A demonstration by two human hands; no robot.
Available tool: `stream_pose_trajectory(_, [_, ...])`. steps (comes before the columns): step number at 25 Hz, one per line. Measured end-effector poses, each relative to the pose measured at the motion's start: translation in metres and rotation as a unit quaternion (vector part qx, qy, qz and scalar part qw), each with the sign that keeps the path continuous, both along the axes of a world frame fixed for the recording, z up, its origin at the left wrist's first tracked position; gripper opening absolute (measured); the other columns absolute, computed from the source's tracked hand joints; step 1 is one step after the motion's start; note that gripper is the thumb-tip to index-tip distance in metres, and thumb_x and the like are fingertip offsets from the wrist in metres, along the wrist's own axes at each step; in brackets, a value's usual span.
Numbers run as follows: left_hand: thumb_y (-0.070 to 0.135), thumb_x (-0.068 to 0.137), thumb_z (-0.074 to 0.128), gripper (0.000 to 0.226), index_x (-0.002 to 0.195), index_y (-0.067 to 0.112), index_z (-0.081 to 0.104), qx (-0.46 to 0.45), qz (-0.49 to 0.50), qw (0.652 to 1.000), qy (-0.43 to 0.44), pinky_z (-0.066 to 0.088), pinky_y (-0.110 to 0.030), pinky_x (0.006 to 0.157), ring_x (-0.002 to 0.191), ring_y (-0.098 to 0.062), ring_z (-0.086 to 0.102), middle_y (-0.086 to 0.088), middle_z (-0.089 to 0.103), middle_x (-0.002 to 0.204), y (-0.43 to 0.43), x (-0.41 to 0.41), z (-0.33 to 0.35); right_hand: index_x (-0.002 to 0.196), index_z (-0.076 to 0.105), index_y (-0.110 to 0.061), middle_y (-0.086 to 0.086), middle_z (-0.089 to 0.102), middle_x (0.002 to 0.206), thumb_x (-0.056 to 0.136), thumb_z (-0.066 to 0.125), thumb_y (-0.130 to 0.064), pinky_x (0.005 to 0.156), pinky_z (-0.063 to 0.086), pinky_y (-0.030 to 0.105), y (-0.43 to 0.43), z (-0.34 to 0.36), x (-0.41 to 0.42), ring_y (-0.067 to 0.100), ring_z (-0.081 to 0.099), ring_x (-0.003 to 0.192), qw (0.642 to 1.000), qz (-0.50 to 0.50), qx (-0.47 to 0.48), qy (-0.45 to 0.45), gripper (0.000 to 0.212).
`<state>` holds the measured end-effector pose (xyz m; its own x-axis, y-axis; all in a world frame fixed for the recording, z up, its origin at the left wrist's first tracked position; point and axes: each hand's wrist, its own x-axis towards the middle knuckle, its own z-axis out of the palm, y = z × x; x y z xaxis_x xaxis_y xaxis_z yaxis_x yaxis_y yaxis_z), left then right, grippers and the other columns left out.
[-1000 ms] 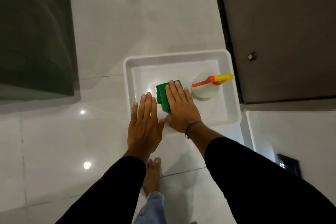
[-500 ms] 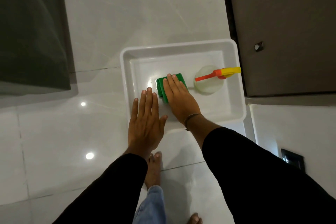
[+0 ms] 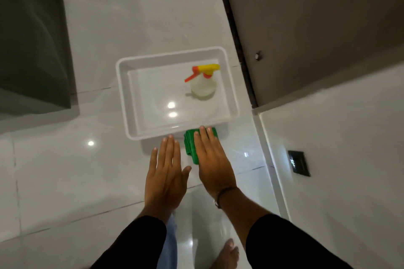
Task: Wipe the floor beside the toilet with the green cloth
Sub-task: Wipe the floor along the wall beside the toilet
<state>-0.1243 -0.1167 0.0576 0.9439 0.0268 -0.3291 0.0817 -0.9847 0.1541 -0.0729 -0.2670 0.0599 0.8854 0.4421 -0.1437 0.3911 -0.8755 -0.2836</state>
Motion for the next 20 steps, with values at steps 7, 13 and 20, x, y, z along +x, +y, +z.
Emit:
stream_pose_trajectory(7, [0.057, 0.11, 0.007, 0.083, 0.174, 0.004, 0.005, -0.014, -0.026, 0.997, 0.069, 0.011, -0.055, 0.141, 0.173, -0.035, 0.001, -0.018, -0.004, 0.184, -0.109, -0.123, -0.054, 0.157, 0.036, -0.005, 0.017, 0.039, 0.164, 0.082, 0.079, 0.003, 0.121, 0.036, 0.049, -0.136, -0.054, -0.147, 0.037, 0.032, 0.153, 0.992, -0.08, -0.034, 0.095, 0.087])
stream_pose_trajectory(13, [0.054, 0.116, 0.012, 0.081, 0.177, 0.003, -0.003, -0.015, -0.084, 0.991, 0.101, 0.001, -0.054, 0.142, 0.174, -0.036, -0.01, -0.021, -0.012, 0.186, -0.177, -0.124, -0.175, 0.16, 0.031, -0.008, 0.015, 0.032, 0.167, 0.085, 0.072, 0.008, 0.122, 0.024, 0.048, -0.214, -0.183, -0.162, 0.036, 0.024, 0.156, 0.984, -0.122, -0.06, 0.112, 0.087])
stream_pose_trajectory(20, [0.045, 0.113, 0.029, 0.079, 0.172, -0.006, 0.024, -0.025, -0.108, 0.994, -0.025, 0.013, -0.06, 0.14, 0.172, -0.043, 0.015, -0.029, 0.016, 0.184, -0.206, -0.042, -0.32, 0.16, 0.025, 0.001, 0.022, 0.024, 0.169, 0.089, 0.035, 0.008, 0.128, 0.022, 0.053, -0.265, -0.314, -0.072, 0.041, 0.015, 0.158, 0.994, -0.081, -0.057, 0.054, 0.071])
